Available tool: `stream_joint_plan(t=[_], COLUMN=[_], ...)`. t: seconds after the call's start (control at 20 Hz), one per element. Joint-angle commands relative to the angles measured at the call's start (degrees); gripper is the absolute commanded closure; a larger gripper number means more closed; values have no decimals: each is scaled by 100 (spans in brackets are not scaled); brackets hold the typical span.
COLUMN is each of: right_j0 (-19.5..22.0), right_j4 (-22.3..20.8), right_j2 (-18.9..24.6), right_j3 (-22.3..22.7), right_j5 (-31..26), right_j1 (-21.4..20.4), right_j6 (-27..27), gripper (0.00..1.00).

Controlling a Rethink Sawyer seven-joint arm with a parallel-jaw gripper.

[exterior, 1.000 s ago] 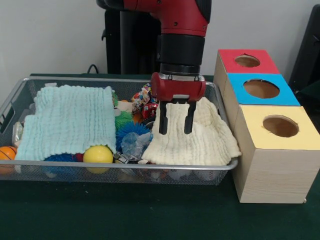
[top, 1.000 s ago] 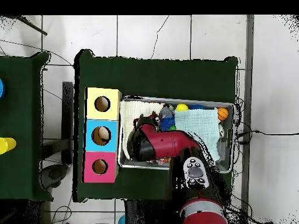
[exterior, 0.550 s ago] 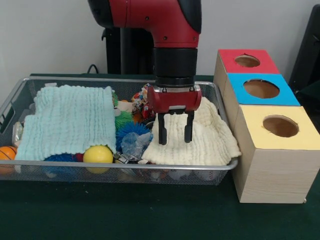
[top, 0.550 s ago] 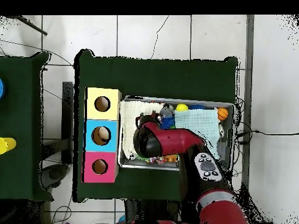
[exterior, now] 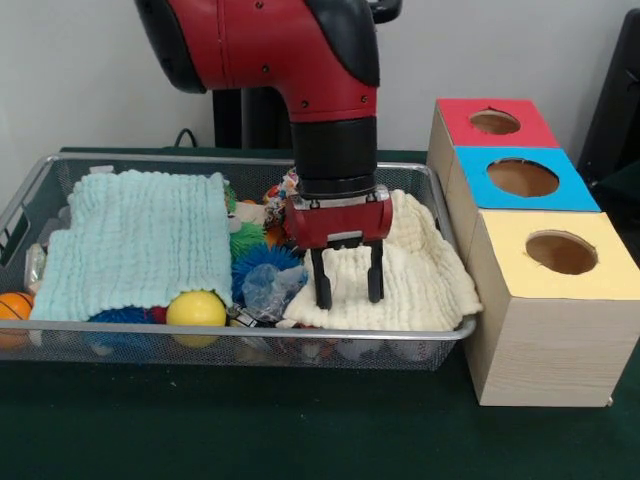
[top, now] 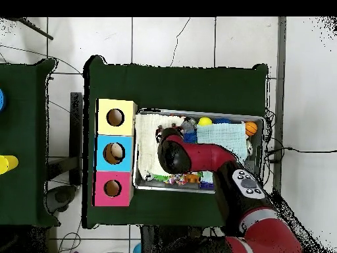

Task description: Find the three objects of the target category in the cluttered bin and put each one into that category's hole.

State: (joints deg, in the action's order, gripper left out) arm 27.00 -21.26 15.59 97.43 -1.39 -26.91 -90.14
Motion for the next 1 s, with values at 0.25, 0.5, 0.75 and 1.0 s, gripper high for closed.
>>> stream_joint_plan(t=[0.25, 0.5, 0.75, 1.0], right_j0=[413, 153, 178, 142], right_j4=[-46, 112, 10, -54], right_j2=[926, 811, 892, 875], right_j3=[-667, -608, -408, -429], right_j5=[-1358, -1789, -1588, -1695], right_j1=[1096, 977, 893, 871], right_j6=[254, 100, -40, 35], gripper=[0, 0, 0, 100])
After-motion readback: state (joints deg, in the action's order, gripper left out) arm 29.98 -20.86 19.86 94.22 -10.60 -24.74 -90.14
